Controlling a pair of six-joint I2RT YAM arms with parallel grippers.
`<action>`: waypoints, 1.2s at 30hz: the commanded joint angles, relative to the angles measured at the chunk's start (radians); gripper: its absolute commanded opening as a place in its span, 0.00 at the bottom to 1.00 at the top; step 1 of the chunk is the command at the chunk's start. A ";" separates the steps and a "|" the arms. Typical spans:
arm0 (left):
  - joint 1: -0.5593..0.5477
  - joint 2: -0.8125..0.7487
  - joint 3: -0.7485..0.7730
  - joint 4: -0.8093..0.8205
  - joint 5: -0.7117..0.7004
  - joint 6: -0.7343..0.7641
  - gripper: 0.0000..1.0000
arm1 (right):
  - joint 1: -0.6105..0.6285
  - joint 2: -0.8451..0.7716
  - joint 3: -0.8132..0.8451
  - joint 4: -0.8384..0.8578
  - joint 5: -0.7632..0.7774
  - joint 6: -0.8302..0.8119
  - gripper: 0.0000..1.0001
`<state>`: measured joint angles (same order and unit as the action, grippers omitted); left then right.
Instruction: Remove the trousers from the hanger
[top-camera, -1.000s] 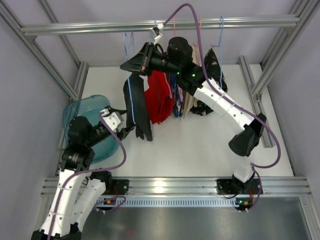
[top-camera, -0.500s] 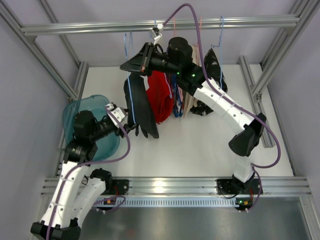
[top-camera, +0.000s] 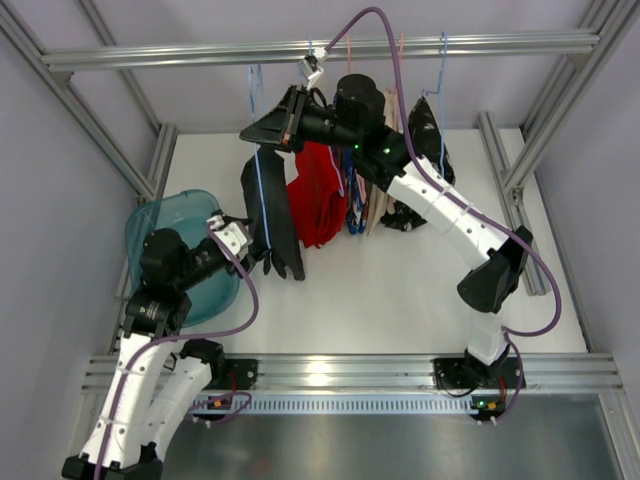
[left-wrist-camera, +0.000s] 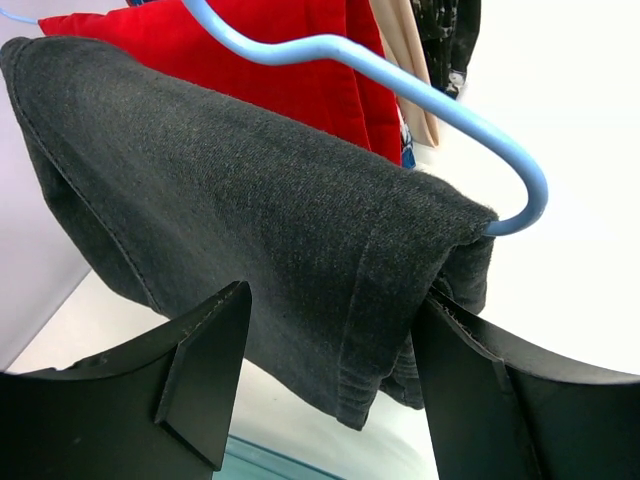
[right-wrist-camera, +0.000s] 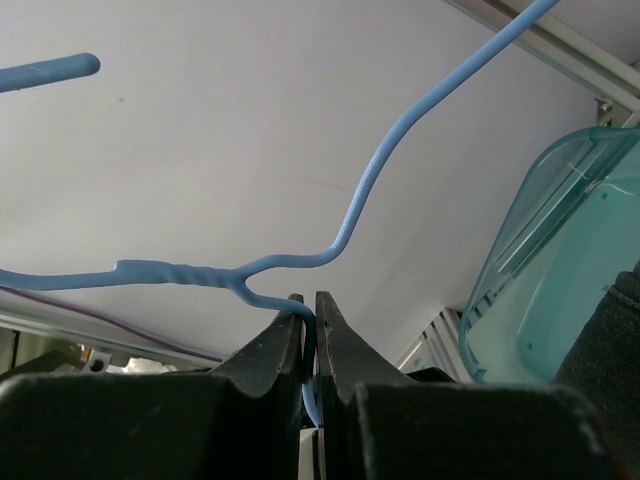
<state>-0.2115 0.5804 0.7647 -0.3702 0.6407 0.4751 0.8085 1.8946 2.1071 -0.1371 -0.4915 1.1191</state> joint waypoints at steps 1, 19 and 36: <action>-0.003 -0.001 0.021 0.002 0.007 0.033 0.70 | -0.002 -0.069 0.022 0.154 -0.012 0.010 0.00; -0.003 0.009 0.035 -0.033 -0.029 0.054 0.70 | -0.008 -0.078 -0.005 0.162 -0.025 0.022 0.00; -0.003 0.081 0.010 0.218 -0.107 -0.133 0.51 | 0.009 -0.071 0.004 0.154 -0.010 0.028 0.00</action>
<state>-0.2123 0.6727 0.7647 -0.3061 0.5816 0.4007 0.8051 1.8935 2.0689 -0.1177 -0.4927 1.1198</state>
